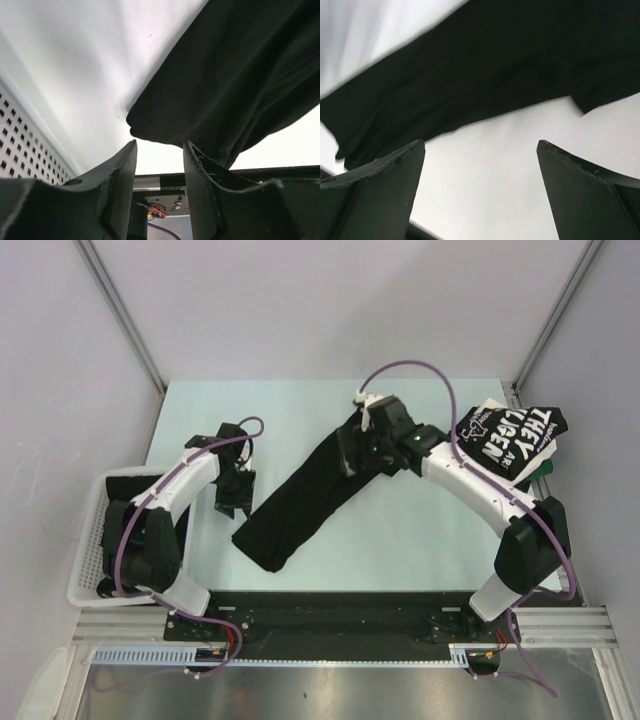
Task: Fold and stack the t-shirts
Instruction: Rotate the tshirt 90 degrees
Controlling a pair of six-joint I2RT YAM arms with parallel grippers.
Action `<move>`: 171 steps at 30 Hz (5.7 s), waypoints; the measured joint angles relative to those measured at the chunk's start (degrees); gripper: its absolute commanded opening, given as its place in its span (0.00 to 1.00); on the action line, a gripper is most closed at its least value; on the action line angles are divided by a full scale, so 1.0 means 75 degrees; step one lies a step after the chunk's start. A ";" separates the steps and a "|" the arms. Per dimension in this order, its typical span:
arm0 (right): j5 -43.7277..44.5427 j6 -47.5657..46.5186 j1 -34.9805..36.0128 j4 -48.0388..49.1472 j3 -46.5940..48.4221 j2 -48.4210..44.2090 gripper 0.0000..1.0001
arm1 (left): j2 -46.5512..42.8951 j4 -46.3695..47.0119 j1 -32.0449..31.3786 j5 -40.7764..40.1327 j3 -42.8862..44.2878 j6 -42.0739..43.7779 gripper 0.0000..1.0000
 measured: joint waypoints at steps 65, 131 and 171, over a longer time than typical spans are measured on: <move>0.0294 0.0280 0.4546 0.1626 0.1373 0.4045 0.99 | -0.3293 -0.0723 0.0058 -0.3095 0.0335 -0.0653 0.99; -0.1676 0.1020 0.3136 -0.1999 -0.0664 0.2809 0.00 | -0.1612 -0.0099 0.0495 -0.2474 0.1716 -0.0044 1.00; 0.0976 0.2352 0.1364 -0.4401 0.0731 0.0915 0.57 | -0.0554 0.1402 0.0321 0.1434 0.1440 0.0006 1.00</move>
